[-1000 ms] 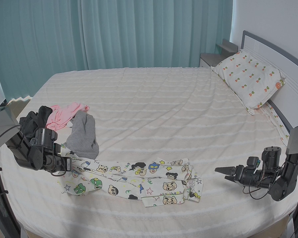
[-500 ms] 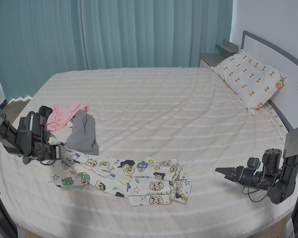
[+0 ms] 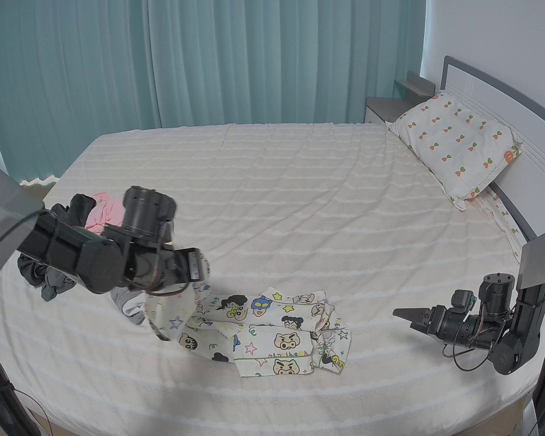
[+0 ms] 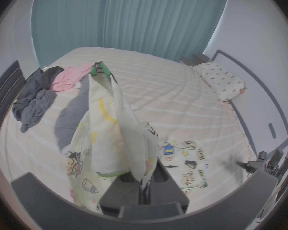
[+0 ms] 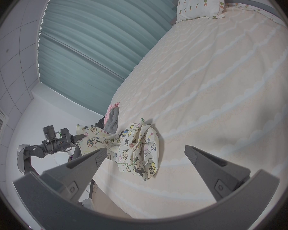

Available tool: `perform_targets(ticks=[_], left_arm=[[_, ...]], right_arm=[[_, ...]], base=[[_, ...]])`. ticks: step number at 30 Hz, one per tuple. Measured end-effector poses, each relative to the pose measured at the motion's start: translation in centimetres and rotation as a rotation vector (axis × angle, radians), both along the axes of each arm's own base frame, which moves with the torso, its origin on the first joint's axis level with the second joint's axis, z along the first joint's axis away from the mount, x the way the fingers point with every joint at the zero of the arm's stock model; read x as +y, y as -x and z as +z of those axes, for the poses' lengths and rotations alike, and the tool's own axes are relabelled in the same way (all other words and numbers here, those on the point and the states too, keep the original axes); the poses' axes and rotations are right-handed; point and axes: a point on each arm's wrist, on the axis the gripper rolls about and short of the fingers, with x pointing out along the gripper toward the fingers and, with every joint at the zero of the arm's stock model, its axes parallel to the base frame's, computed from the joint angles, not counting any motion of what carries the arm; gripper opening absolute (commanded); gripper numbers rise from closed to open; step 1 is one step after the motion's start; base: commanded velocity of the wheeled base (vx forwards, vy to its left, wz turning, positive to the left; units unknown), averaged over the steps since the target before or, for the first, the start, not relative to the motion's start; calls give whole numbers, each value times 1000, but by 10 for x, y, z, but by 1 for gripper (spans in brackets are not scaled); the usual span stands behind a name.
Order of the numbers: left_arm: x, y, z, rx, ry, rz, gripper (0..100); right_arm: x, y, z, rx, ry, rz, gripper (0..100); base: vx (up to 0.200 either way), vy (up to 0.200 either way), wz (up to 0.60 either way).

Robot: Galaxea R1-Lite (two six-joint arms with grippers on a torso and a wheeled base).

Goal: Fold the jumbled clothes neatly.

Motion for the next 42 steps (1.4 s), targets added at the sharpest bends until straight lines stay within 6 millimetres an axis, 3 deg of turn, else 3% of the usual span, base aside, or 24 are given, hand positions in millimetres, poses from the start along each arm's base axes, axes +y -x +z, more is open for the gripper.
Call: perform_targets(ticks=[2,6,7,10,15,26,29,34,38,42], left_arm=[[-30,2,-1,-8,24,-36,0],[-69,5,-10,-7,54,-91,0],[-76,6,-11,-13,67,-102,100],[-92,8,-16,-28,102,-128,100],[-101,9,-26,-15,150,-174,100],[-98,6,-31,-122,279,-168,100],[-84,4,-32,-121,291,-126,100],[-40,9,-31,-50,334,-71,100],[3,27,-31,39,396,-12,100],[39,51,-32,98,462,29,100]], right_arm=[[0,0,0,0,0,0,100],[0,0,0,0,0,0,100],[0,0,0,-1,0,0,100],[0,0,0,-2,0,0,100],[0,-1,0,-3,0,0,100],[2,0,0,-1,0,7,100],[3,0,-1,0,0,10,100],[6,1,1,2,-7,14,100],[14,1,4,-7,-12,27,100],[35,-2,7,-21,16,28,100]], base=[[0,0,0],[0,0,0],[0,0,0],[0,0,0],[0,0,0],[0,0,0],[0,0,0],[0,0,0],[0,0,0],[0,0,0]])
